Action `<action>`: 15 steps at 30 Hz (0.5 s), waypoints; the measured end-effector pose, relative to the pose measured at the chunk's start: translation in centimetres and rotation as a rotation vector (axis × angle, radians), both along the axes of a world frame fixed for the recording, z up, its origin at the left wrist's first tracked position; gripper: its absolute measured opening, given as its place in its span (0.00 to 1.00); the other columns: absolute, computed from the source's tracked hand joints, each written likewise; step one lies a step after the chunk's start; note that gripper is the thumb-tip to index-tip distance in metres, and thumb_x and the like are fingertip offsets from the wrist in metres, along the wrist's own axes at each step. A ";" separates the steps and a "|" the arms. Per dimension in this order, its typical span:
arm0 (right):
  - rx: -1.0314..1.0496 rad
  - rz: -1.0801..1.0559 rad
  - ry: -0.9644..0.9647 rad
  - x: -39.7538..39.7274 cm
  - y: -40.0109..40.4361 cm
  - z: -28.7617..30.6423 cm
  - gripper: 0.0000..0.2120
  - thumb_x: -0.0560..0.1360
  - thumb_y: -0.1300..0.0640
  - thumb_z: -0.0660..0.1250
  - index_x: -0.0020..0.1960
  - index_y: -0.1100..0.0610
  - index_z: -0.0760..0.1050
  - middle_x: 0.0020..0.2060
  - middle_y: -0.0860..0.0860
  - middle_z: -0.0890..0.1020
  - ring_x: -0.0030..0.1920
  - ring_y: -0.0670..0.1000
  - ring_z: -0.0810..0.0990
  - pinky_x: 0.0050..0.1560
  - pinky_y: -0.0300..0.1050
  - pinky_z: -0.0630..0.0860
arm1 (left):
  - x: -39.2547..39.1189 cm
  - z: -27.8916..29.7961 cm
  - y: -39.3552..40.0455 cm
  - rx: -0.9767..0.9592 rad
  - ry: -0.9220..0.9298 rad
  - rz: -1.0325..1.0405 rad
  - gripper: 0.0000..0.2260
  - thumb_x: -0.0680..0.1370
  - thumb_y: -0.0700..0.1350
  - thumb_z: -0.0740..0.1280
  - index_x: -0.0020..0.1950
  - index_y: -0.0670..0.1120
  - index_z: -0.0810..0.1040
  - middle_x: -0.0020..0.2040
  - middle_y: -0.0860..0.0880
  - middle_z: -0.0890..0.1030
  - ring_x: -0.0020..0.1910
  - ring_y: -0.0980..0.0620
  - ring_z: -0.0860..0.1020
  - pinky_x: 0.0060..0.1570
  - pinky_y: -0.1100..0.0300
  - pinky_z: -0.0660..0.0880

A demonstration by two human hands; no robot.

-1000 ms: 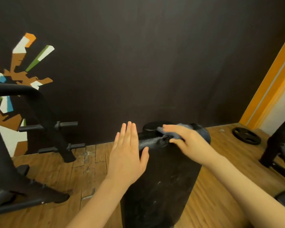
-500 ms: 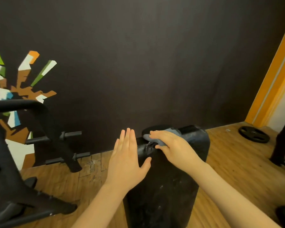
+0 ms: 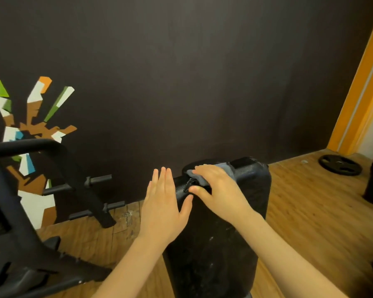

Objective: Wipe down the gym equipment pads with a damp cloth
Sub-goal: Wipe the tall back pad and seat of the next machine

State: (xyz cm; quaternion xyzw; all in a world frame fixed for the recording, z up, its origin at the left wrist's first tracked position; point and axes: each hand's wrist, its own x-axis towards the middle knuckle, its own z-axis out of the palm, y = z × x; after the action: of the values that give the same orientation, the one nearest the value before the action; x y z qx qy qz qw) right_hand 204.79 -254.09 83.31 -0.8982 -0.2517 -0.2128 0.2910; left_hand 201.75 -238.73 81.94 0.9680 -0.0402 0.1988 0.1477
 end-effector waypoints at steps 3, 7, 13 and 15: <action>0.103 -0.044 0.052 1.0 -3.2 -0.4 0.18 0.74 0.53 0.67 0.64 0.51 0.74 0.62 0.46 0.76 0.62 0.39 0.69 0.67 0.39 0.66 | -0.3 0.1 0.1 0.017 0.017 0.009 0.33 0.80 0.61 0.50 0.78 0.47 0.40 0.79 0.50 0.45 0.74 0.55 0.36 0.70 0.61 0.41; 0.290 -0.264 0.065 2.3 -8.2 0.0 0.15 0.75 0.58 0.66 0.61 0.55 0.76 0.58 0.47 0.78 0.62 0.48 0.73 0.61 0.33 0.62 | 0.1 0.4 0.4 0.055 0.046 -0.010 0.33 0.80 0.62 0.49 0.77 0.48 0.39 0.79 0.51 0.43 0.69 0.57 0.34 0.70 0.61 0.40; 0.327 -0.372 0.063 2.7 -5.6 -0.5 0.12 0.76 0.59 0.65 0.59 0.58 0.77 0.58 0.53 0.78 0.61 0.53 0.74 0.61 0.36 0.60 | 0.0 0.2 0.3 0.041 0.051 -0.003 0.36 0.79 0.64 0.51 0.78 0.48 0.41 0.79 0.51 0.44 0.71 0.57 0.34 0.71 0.60 0.42; 0.251 -0.300 -0.007 2.0 -3.5 -0.4 0.11 0.74 0.60 0.68 0.56 0.60 0.79 0.55 0.55 0.80 0.59 0.55 0.76 0.60 0.34 0.61 | 0.0 0.0 0.1 0.027 0.027 0.008 0.36 0.79 0.64 0.52 0.79 0.47 0.43 0.79 0.50 0.46 0.75 0.55 0.37 0.72 0.60 0.43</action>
State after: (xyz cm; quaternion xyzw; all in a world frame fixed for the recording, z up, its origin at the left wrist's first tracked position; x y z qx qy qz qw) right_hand 206.82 -257.64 82.87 -0.8815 -0.0874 -0.2868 0.3648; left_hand 201.79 -238.67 81.97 0.9726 -0.0368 0.1859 0.1345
